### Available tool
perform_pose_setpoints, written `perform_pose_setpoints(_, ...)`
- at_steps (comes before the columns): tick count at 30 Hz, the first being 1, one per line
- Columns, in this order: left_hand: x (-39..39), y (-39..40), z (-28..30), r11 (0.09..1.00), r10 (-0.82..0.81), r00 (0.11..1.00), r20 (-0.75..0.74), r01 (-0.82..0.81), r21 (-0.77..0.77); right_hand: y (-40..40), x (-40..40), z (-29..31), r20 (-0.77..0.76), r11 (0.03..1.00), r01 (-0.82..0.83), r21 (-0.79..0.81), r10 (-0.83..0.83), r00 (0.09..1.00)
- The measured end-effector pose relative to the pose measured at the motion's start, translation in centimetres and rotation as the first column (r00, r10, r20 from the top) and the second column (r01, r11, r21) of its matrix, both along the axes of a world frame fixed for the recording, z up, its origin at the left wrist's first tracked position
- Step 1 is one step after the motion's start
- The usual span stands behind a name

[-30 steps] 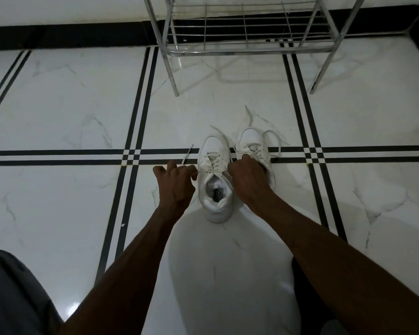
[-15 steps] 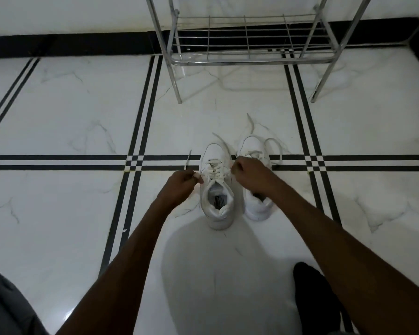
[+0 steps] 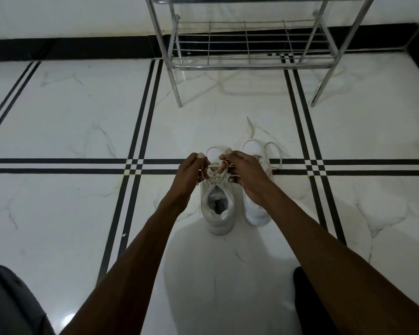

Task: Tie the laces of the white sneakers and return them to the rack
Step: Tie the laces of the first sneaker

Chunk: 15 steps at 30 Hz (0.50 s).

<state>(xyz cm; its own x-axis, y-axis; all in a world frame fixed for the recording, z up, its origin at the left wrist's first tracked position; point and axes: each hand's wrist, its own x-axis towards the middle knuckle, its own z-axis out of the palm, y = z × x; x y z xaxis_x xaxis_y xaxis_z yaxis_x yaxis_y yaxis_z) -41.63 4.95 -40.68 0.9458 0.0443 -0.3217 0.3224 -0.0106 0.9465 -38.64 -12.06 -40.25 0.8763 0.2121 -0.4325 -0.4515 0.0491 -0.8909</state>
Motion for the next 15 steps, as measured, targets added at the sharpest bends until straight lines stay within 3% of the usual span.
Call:
perform_pose_setpoints(8,-0.1,0.4,-0.6,0.992,-0.086,0.994,0.069,0.079,0.096,0.6,0.0,-1.1,0.105,0.977,-0.103,-0.186,0.124,0.987)
perform_pose_setpoints(15,-0.1,0.6,-0.4,0.957,-0.195,0.969,0.15,0.154,0.248,0.8,0.5,-1.7,0.03,0.979,0.095,-0.178,-0.092,0.995)
